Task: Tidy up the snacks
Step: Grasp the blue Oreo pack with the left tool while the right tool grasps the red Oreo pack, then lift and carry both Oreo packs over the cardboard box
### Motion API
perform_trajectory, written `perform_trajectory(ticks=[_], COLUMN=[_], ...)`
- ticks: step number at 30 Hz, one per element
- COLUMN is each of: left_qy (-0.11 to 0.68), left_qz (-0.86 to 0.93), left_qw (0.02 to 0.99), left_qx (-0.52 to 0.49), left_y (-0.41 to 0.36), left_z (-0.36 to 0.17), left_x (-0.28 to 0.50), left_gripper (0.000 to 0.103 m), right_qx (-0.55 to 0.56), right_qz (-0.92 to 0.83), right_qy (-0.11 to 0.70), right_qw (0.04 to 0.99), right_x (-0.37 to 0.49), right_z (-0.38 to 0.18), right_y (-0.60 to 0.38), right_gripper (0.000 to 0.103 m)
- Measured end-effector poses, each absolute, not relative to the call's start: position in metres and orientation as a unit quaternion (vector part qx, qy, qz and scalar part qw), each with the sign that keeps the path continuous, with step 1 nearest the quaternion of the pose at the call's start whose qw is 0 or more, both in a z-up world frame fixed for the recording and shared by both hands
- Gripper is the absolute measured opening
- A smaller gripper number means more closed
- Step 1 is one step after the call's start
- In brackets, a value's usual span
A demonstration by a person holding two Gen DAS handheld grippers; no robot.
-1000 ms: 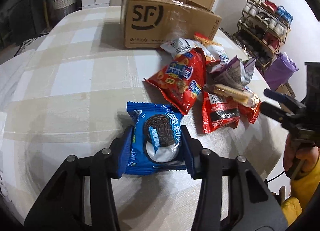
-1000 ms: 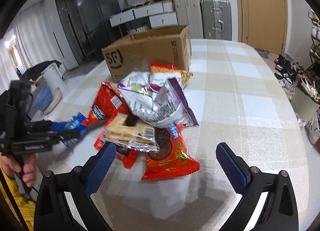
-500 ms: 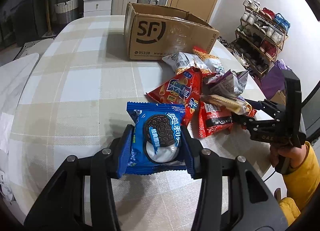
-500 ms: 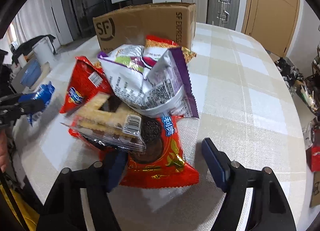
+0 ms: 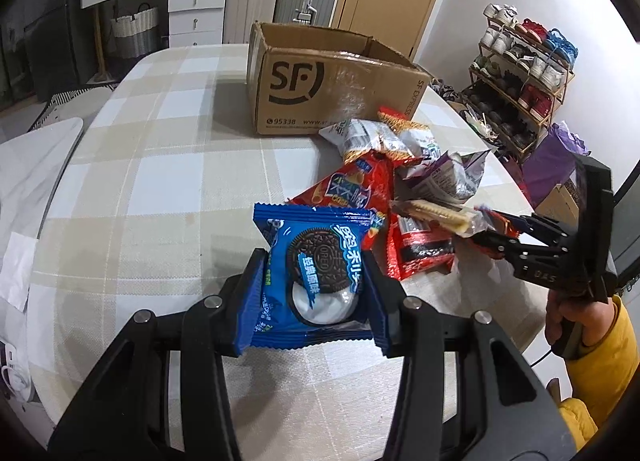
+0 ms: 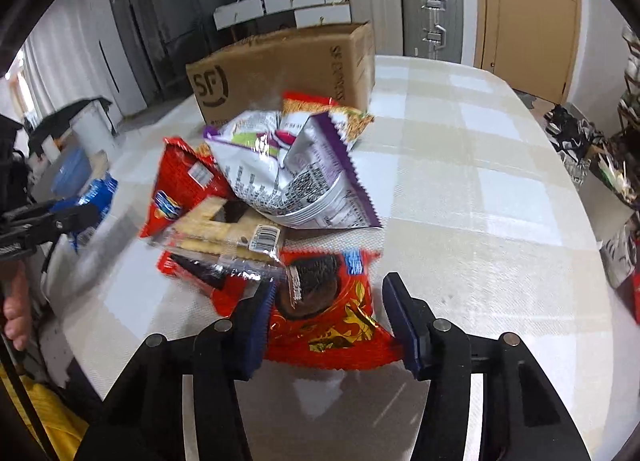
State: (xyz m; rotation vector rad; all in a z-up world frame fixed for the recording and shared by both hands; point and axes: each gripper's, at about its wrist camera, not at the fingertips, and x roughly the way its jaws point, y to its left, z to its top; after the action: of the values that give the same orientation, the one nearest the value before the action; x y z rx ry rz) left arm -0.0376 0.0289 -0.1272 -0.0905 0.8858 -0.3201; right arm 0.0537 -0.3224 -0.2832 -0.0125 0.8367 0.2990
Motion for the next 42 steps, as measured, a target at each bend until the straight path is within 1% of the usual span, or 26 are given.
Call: perform_trajectory(ticks=[5,7,10,14,17,18,20,21,22,23,24,29,30,32,34,35,37,39,42], left_qy=[0.413,0.407,0.400,0.400,0.403,0.404,0.403,0.402,0.402,0.402,0.402,0.409,0.409,0.408,0.409,0.409,0.410,0.409,0.406], left_qz=[-0.163,-0.165,-0.165,-0.166,-0.166,-0.166,-0.167,-0.169,-0.170,-0.170,-0.171,-0.171,-0.171,-0.170,-0.170,-0.169,-0.168,-0.169,-0.168], left_qw=[0.895,0.898,0.901,0.900,0.899,0.899,0.899,0.899,0.899,0.899,0.899,0.896,0.896,0.896,0.896,0.896,0.896,0.896,0.897], left_qx=[-0.038,-0.036,-0.035,-0.037,-0.036,-0.036,-0.036,-0.036,-0.037,-0.037,-0.038,-0.039,-0.038,-0.037,-0.039,-0.039,-0.040,-0.040,-0.039], left_y=[0.023,0.021,0.021,0.023,0.023,0.023,0.023,0.022,0.022,0.023,0.022,0.022,0.022,0.022,0.022,0.023,0.023,0.024,0.025], left_z=[-0.114,-0.108,-0.101,-0.099,-0.100,-0.101,-0.100,-0.100,-0.100,-0.101,-0.101,-0.105,-0.105,-0.104,-0.104,-0.104,-0.104,-0.104,-0.101], left_x=[-0.042,-0.044,-0.045,-0.048,-0.049,-0.049,-0.049,-0.049,-0.049,-0.049,-0.049,-0.047,-0.047,-0.049,-0.049,-0.049,-0.049,-0.050,-0.050], left_gripper=[0.042,0.042,0.042,0.042,0.042,0.042,0.042,0.042,0.042,0.042,0.042,0.042,0.042,0.042,0.042,0.042,0.042,0.042,0.042], right_qx=[0.024,0.042,0.061,0.054,0.054,0.047,0.027,0.019,0.008,-0.002,-0.009,-0.038,-0.043,-0.049,-0.048,-0.051,-0.067,-0.080,-0.060], right_qz=[0.141,0.148,0.156,0.159,0.172,0.173,0.175,0.177,0.174,0.171,0.173,0.162,0.158,0.153,0.152,0.150,0.144,0.141,0.148], right_qy=[0.378,0.369,0.365,0.389,0.387,0.386,0.378,0.374,0.369,0.363,0.359,0.391,0.396,0.406,0.418,0.425,0.426,0.427,0.411], right_qw=[0.915,0.917,0.916,0.906,0.904,0.905,0.908,0.910,0.913,0.916,0.917,0.905,0.904,0.900,0.895,0.891,0.891,0.890,0.898], right_x=[0.037,0.033,0.033,0.037,0.031,0.028,0.018,0.012,0.005,-0.003,-0.009,-0.012,-0.012,-0.009,-0.007,-0.005,-0.006,-0.008,-0.012], right_z=[-0.263,-0.253,-0.244,-0.259,-0.263,-0.262,-0.256,-0.255,-0.253,-0.252,-0.253,-0.275,-0.278,-0.285,-0.291,-0.295,-0.297,-0.297,-0.291], right_y=[-0.336,-0.341,-0.345,-0.341,-0.341,-0.341,-0.340,-0.340,-0.340,-0.340,-0.339,-0.325,-0.323,-0.318,-0.316,-0.314,-0.310,-0.306,-0.309], right_gripper=[0.051,0.019,0.018,0.019,0.019,0.022,0.039,0.059,0.078,0.082,0.084,0.084,0.083,0.074,0.051,0.048,0.045,0.045,0.044])
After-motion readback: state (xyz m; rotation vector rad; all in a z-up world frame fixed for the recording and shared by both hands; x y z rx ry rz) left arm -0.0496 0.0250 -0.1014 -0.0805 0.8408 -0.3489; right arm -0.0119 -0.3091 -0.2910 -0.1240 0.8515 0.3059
